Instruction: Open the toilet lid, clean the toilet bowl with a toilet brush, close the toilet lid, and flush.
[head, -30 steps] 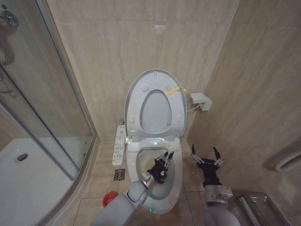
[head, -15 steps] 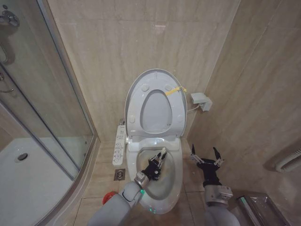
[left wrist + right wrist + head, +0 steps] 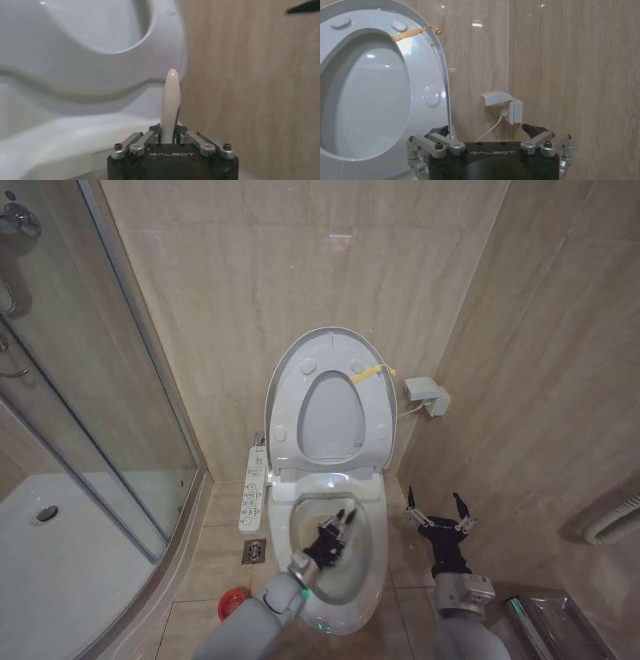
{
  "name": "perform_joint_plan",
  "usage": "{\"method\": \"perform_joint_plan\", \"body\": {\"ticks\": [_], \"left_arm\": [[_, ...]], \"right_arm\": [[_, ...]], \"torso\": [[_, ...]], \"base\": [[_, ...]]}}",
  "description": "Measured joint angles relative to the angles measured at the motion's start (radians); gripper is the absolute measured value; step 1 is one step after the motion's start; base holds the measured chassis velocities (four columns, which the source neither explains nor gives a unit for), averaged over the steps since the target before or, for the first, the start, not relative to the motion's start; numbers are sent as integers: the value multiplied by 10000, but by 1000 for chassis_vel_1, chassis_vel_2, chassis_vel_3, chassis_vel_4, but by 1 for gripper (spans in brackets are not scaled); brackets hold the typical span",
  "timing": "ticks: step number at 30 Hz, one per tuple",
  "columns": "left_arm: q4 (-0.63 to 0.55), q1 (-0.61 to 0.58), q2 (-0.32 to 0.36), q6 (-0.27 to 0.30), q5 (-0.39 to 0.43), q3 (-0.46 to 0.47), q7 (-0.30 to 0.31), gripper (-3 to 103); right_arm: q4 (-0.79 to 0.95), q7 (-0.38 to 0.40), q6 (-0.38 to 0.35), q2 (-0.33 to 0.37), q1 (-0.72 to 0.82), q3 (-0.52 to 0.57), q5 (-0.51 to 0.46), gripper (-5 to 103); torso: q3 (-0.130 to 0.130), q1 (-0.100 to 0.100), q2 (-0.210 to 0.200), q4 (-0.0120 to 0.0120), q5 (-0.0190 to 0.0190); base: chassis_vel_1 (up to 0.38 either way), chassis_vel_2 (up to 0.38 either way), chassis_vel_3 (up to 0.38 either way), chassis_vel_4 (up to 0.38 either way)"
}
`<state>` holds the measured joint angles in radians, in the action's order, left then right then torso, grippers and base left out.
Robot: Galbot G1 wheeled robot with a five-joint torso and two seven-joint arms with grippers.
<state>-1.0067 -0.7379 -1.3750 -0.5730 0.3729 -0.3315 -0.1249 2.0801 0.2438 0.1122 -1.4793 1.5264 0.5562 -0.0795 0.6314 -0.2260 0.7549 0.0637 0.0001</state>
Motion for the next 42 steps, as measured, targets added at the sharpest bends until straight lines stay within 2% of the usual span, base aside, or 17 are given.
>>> {"method": "perform_joint_plan", "body": {"ticks": [5, 10, 14, 18, 23, 32, 42], "left_arm": [[-564, 14, 125, 208, -20, 3, 87, 18], [-1220, -96, -100, 367, -8, -279, 267, 18], [-1518, -372, -322, 428, -16, -482, 327, 18], [-845, -375, -532, 241, -42, -438, 258, 19], [1, -90, -401, 87, -50, -238, 94, 19], [-389, 560, -491, 180, 52, -558, 87, 19], [209, 1245, -996, 132, 238, -976, -35, 17]], "right_arm": [[0, 0, 0, 0, 0, 0, 0, 100], [0, 0, 0, 0, 0, 0, 0, 100], [1, 0, 0, 0, -1, 0, 0, 100], [0, 0, 0, 0, 0, 0, 0, 100], [0, 0, 0, 0, 0, 0, 0, 100], [0, -1, 0, 0, 0, 0, 0, 100], [0, 0, 0, 0, 0, 0, 0, 100]], "torso": [[1, -1, 0, -1, 0], [1, -1, 0, 6, -1], [0, 0, 0, 1, 0], [-1, 0, 0, 3, -3], [-1, 0, 0, 2, -2], [1, -1, -2, 3, 0], [1, -1, -2, 1, -1]], "base": [[0, 0, 0, 0], [0, 0, 0, 0], [0, 0, 0, 0], [0, 0, 0, 0], [0, 0, 0, 0], [0, 0, 0, 0], [0, 0, 0, 0]]}}
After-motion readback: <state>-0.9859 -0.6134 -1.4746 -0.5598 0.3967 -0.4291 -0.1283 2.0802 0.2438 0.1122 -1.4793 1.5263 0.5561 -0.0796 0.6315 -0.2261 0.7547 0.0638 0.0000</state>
